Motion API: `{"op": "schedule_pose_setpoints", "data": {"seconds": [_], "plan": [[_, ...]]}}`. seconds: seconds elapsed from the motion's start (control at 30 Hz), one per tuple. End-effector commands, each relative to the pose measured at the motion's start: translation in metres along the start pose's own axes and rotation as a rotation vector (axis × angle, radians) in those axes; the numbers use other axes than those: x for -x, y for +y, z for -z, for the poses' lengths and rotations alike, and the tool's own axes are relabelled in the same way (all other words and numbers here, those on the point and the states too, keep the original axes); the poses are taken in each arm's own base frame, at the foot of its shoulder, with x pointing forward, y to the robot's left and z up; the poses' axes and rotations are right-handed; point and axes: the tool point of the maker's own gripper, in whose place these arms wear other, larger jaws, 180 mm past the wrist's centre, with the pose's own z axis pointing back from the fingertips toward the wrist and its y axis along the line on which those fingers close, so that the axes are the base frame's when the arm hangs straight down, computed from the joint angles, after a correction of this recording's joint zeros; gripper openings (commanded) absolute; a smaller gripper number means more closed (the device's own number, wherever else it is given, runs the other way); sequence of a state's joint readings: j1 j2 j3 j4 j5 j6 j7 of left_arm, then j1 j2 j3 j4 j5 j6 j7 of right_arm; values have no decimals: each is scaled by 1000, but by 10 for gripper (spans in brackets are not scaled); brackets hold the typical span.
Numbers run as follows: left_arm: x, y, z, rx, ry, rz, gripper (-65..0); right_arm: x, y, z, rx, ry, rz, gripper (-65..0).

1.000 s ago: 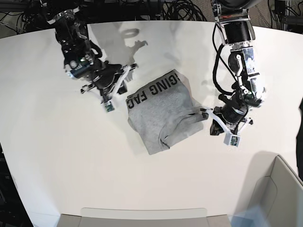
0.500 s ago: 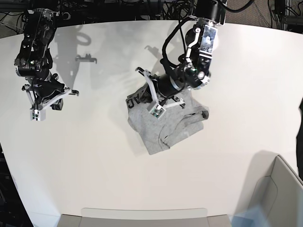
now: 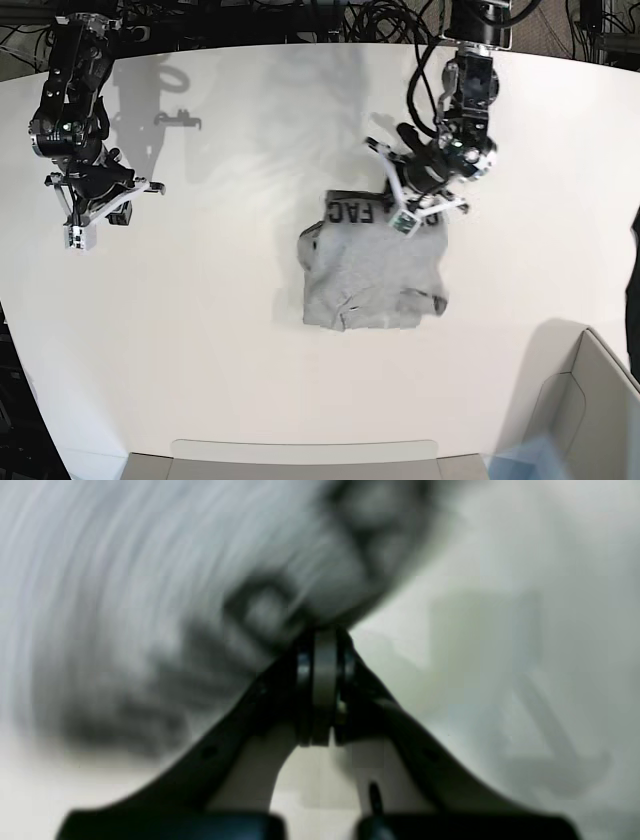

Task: Fold the T-shirt properly
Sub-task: 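Press and slide the bundle with the left gripper, then release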

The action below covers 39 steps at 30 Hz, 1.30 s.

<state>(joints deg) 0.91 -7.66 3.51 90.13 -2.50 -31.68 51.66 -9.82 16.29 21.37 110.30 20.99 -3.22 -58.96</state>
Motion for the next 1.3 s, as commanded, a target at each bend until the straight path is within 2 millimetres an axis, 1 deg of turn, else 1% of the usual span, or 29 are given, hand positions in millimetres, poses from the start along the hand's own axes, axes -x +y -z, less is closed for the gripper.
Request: {"op": "schedule_pose_setpoints", "data": {"seconds": [0.0, 0.07, 0.2, 0.27, 0.3, 0.37, 0.4, 0.43, 0.47, 0.5, 0.6, 0.7, 0.73, 0.83, 0.87, 0.93, 0.97, 1.03, 1.1, 1.13, 1.17, 1.2, 1.27], "plan": [[-15, 13, -9, -29, -53, -9, -650, -15, 2, -4, -7, -52, -12, -628], [-21, 20, -17, -53, -60, -3, -650, -15, 2, -4, -8, -52, -11, -628], [-41, 14, -45, -85, -127, 40, -650, -15, 3, -3, -9, -51, -12, -628], [-60, 9, -60, -97, -202, 48, -650, -15, 3, -3, -9, -51, -12, -628], [-73, 8, -66, -103, -253, 37, -650, -15, 3, -3, -9, -51, -12, -628], [-90, 5, -70, -101, -327, 22, -650, -14, 2, -4, -7, -50, -14, -628], [-103, 6, -72, -101, -369, 21, -650, -13, 2, -4, -7, -47, -14, -628], [-118, 7, -70, -96, -402, 19, -650, -10, 1, -4, -6, -39, -14, -628], [-127, 5, -64, -82, -417, 10, -650, -9, 2, -4, -7, -37, -15, -628], [-133, 4, -56, -64, -415, -1, -650, -9, 3, -5, -9, -40, -14, -628], [-139, 5, -21, -14, -370, -51, -650, -3, 2, -5, -8, -26, -14, -628], [-142, 4, 3, 31, -368, -90, -650, 3, 2, -6, -7, -12, -15, -628], [-141, 2, 10, 49, -369, -109, -650, 6, 1, -6, -5, -5, -14, -628], [-120, -8, 39, 119, -304, -182, -650, 11, 0, -6, -2, 4, -13, -628], [-109, -12, 51, 142, -267, -211, -650, 10, -1, -7, -1, 4, -12, -628], [-87, -17, 67, 174, -215, -276, -650, 13, -2, -7, 1, 8, -13, -628], [-78, -13, 72, 173, -210, -322, -650, 13, -2, -7, 2, 8, -14, -628], [-63, -3, 76, 157, -196, -391, -650, 12, -2, -7, 3, 8, -15, -628], [-52, 14, 74, 125, -194, -456, -650, 12, -2, -7, 3, 8, -15, -628], [-42, 23, 72, 107, -185, -489, -650, 12, -2, -7, 3, 6, -15, -628], [-29, 40, 67, 73, -171, -510, -650, 11, -2, -7, 3, 5, -15, -628], [-20, 52, 64, 48, -159, -516, -650, 11, -2, -7, 3, 5, -15, -628], [-8, 70, 58, 12, -144, -507, -650, 11, -1, -7, 0, 6, -17, -628]]}}
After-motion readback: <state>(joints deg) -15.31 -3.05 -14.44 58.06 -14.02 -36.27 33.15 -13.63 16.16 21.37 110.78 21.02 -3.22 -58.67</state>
